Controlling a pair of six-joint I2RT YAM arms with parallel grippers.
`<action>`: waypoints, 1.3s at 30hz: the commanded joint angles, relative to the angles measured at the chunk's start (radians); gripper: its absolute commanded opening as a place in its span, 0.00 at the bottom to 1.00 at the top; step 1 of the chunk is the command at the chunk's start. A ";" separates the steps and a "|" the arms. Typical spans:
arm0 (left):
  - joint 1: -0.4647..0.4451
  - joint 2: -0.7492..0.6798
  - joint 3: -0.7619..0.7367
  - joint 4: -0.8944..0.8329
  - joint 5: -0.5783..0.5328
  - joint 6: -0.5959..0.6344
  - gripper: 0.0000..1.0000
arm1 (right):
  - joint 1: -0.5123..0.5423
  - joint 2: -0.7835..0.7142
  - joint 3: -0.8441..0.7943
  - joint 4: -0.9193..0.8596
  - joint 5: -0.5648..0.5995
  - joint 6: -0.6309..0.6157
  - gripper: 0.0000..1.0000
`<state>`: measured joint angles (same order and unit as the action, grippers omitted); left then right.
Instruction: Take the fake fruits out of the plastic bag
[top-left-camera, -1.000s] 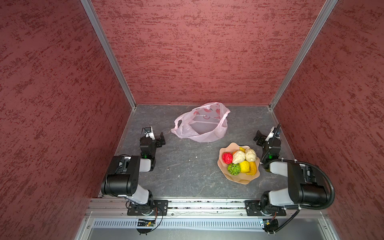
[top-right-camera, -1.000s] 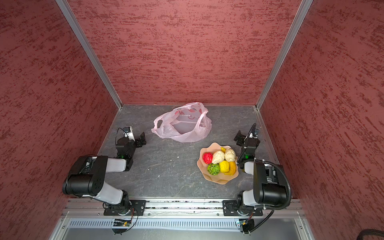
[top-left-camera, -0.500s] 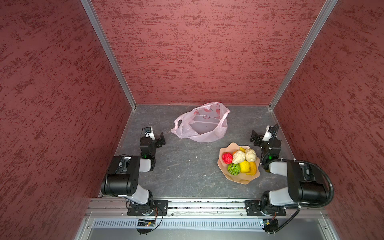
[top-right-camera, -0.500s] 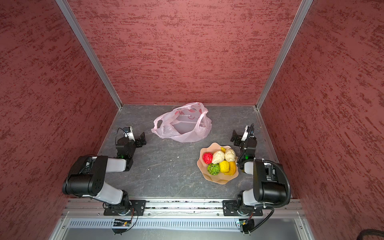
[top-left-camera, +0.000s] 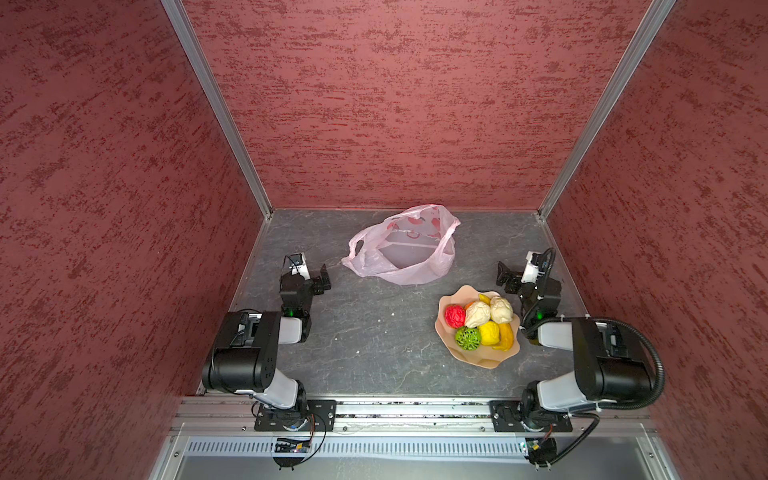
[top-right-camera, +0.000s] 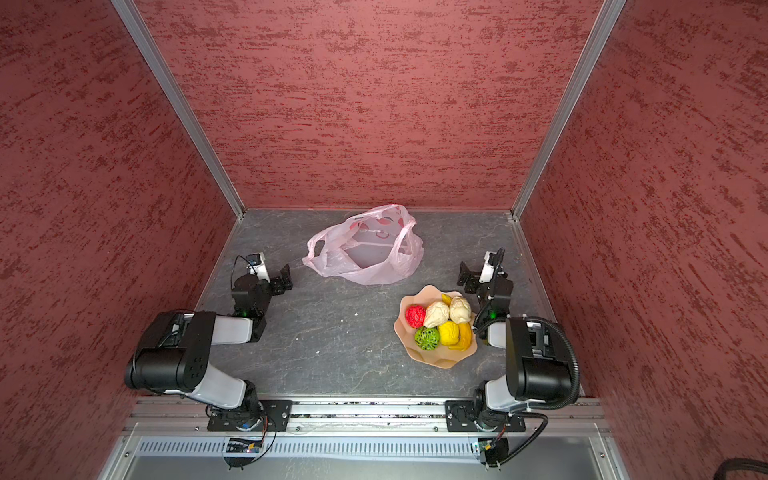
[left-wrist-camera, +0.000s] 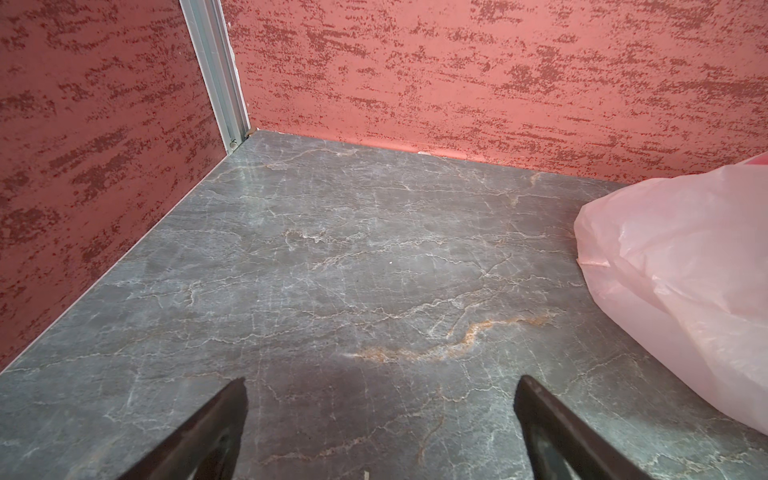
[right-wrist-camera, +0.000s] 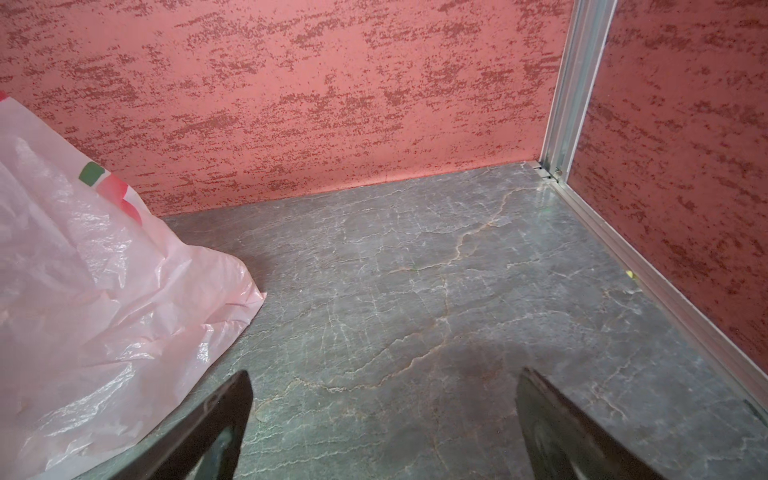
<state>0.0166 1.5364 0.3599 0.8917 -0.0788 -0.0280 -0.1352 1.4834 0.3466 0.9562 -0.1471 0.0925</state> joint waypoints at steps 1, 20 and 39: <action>-0.003 -0.001 0.007 0.026 0.010 0.016 0.99 | -0.007 0.007 -0.012 0.057 -0.035 -0.033 0.99; -0.003 -0.001 0.007 0.026 0.010 0.016 1.00 | -0.006 0.061 -0.084 0.230 -0.077 -0.050 0.99; -0.004 -0.001 0.008 0.026 0.010 0.016 0.99 | -0.006 0.062 -0.081 0.227 -0.075 -0.051 0.99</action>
<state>0.0166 1.5364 0.3599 0.8913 -0.0788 -0.0280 -0.1356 1.5410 0.2714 1.1332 -0.2096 0.0662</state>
